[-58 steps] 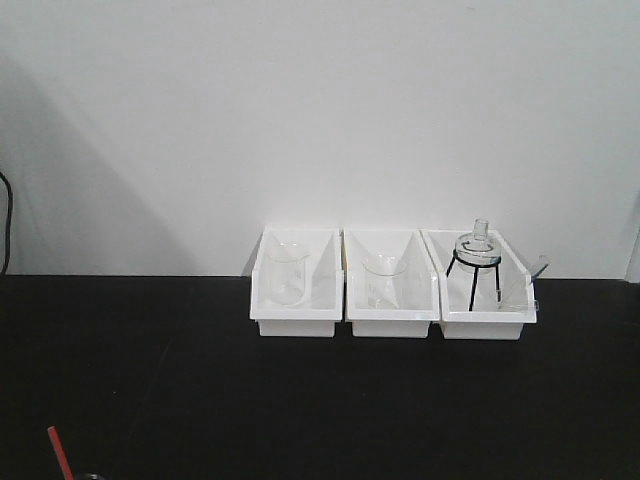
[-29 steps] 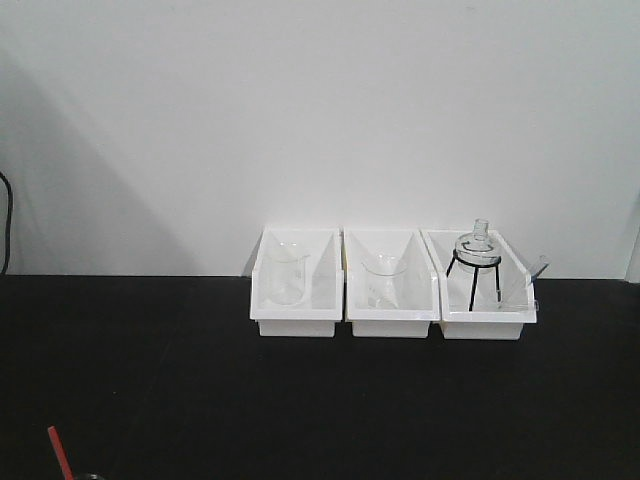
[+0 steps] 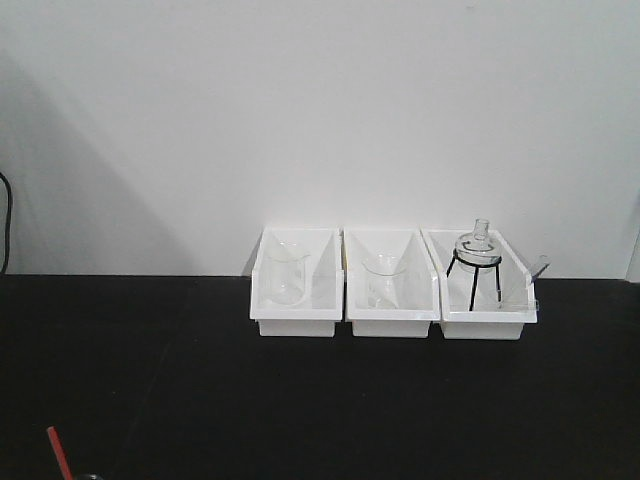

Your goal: Sort red and green spoons into left cabinet

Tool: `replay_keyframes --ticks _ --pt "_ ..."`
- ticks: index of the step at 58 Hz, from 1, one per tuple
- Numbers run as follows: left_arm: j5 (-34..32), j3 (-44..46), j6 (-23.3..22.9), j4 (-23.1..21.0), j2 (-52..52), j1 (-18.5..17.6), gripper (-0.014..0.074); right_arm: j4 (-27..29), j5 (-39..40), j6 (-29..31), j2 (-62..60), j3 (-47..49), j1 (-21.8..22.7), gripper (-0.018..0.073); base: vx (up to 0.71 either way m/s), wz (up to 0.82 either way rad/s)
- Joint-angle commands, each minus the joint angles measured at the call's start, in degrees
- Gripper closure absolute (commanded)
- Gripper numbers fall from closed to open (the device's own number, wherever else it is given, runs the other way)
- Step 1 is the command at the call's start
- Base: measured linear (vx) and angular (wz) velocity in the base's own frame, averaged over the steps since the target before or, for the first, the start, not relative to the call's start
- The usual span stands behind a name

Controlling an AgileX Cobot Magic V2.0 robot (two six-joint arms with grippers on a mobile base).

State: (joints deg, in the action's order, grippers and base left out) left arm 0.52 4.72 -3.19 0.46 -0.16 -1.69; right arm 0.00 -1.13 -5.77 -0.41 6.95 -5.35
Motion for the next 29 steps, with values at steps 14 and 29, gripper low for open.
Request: replay_keyframes --ticks 14,29 --pt "6.78 24.19 4.80 -0.46 20.73 0.03 0.0597 -2.94 -12.95 5.77 19.86 29.10 0.32 0.0562 0.00 0.00" --pt "6.24 31.59 4.80 -0.46 34.83 0.03 0.0597 2.02 -19.09 5.23 36.52 39.15 0.32 0.0562 0.00 0.00"
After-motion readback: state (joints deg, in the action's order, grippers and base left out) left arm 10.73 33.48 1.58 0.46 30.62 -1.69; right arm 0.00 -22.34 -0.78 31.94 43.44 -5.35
